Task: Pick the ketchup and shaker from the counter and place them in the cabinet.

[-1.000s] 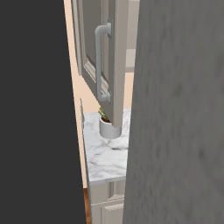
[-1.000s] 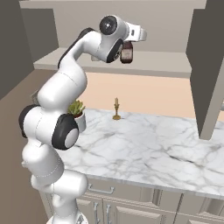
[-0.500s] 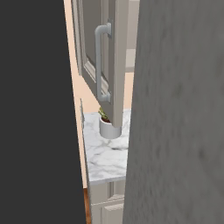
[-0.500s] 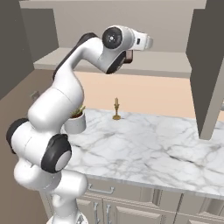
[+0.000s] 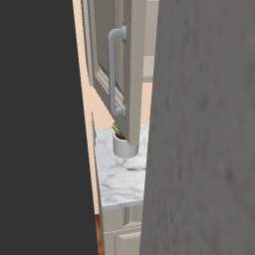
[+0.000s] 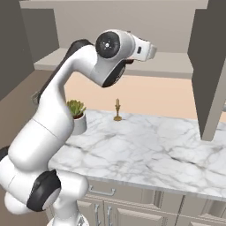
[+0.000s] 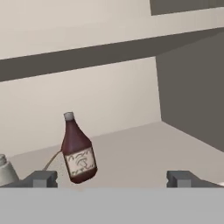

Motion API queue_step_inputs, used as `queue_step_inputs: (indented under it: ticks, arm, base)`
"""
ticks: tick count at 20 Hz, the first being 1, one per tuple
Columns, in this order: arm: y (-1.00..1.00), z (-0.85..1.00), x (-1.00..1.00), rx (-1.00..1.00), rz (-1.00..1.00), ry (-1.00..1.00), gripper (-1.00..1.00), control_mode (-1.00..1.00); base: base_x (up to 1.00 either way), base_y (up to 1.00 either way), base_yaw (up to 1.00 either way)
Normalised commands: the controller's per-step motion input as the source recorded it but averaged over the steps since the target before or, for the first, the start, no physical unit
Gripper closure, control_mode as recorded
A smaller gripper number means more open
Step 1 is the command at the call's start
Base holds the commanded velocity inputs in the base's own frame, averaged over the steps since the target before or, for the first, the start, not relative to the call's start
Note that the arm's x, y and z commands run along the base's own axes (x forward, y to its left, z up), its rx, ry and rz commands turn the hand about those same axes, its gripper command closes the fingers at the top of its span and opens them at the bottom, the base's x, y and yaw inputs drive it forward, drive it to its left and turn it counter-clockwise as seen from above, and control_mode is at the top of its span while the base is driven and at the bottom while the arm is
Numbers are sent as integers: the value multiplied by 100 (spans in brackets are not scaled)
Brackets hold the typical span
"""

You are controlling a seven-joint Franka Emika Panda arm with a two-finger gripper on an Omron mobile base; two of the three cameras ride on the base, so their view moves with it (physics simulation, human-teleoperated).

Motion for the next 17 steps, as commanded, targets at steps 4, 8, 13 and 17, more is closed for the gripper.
queue_step_inputs:
  ticks: [4,8,13,17]
  arm:
    - [29,-33,-100,0,-4,-1,-100,-100]
    - [47,-65,-100,0,-5,0,-100,-100]
    - [67,-71,-100,-2,-2,12,-100,-100]
    - [60,-57,-99,-1,0,40,-100,-100]
  base:
    - [0,0,0]
    - [0,0,0]
    - [0,0,0]
    - [0,0,0]
